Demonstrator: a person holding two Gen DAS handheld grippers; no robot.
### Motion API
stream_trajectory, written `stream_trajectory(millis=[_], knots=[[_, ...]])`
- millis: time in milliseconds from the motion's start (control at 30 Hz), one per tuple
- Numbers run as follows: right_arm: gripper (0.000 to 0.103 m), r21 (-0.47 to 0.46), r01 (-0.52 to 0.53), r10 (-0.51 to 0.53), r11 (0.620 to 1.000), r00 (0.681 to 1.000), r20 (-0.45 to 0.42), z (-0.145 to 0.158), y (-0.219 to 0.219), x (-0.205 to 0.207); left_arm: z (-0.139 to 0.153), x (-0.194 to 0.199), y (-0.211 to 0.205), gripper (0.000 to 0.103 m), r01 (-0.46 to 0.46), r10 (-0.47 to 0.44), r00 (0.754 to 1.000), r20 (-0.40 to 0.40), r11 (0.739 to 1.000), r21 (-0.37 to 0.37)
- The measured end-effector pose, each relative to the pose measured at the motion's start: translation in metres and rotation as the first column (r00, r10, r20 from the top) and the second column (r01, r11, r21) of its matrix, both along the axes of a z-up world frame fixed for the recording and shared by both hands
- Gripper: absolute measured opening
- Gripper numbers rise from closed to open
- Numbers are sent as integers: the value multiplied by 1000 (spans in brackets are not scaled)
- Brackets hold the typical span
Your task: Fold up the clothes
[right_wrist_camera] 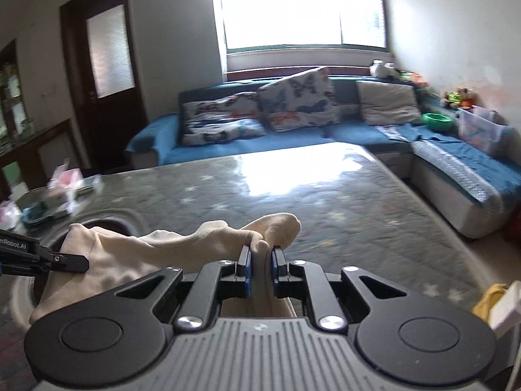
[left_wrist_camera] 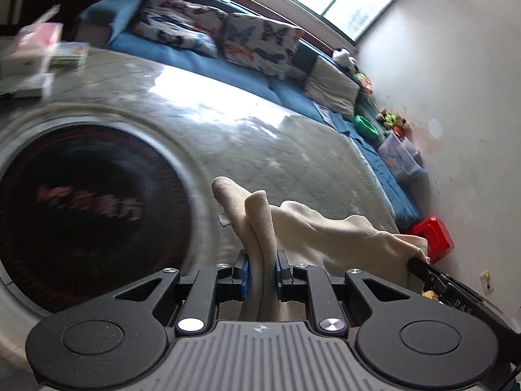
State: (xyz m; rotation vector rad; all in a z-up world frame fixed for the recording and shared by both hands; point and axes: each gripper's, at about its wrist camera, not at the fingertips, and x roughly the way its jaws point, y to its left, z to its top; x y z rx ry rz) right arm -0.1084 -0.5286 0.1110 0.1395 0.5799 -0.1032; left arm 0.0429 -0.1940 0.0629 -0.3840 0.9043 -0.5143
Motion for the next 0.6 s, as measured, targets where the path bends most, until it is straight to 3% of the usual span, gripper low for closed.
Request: stream_trajectory(millis=[200, 433, 600], knots=[[11, -43, 94, -95, 995, 995, -33, -8, -29, 9, -4, 12, -46, 17, 66, -66, 998, 3, 998, 18], [14, -89, 177, -188, 980, 973, -133, -37, -47, 26, -24, 16, -65, 20, 107, -104, 994, -32, 987, 116], [15, -53, 151, -157, 987, 977, -144, -42, -46, 33, -22, 15, -58, 36, 95, -99, 995, 16, 980, 176]])
